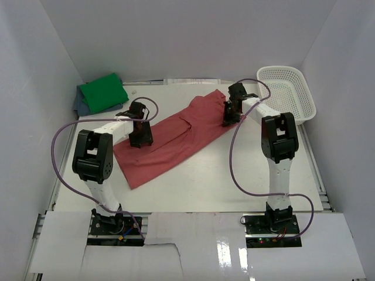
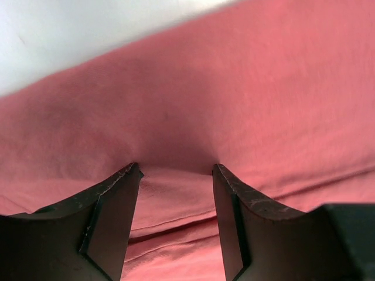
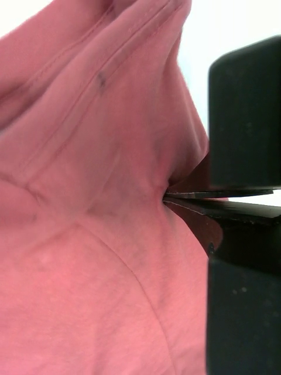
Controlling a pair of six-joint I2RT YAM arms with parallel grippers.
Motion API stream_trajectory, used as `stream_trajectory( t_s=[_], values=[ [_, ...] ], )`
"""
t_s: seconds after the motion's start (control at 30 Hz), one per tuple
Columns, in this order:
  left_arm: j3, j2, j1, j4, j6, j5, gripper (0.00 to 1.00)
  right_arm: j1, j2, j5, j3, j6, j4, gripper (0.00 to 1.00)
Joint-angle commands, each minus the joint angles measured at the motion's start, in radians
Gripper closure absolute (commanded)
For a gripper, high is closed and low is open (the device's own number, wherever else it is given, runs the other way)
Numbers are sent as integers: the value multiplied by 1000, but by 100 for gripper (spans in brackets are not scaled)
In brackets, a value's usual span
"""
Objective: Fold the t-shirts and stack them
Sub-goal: Rotate the tshirt 90 degrees
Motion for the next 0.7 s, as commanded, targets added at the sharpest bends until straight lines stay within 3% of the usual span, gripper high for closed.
stream_trajectory(
  t_s=[0.0, 0.17, 0.43, 0.67],
  values=[
    [-105, -4, -36, -132, -33, 97, 36, -43, 85, -34, 118, -27, -10, 92],
    [-166, -36, -120, -119, -85, 170, 36, -92, 190, -191, 268, -3, 28, 92],
    [-266, -64, -298, -95, -195, 248, 36, -135, 361, -310, 483, 74, 51, 91],
    [-338, -130, -416, -78, -274, 286, 36, -169, 414, -416, 505, 149, 138, 90]
  ],
)
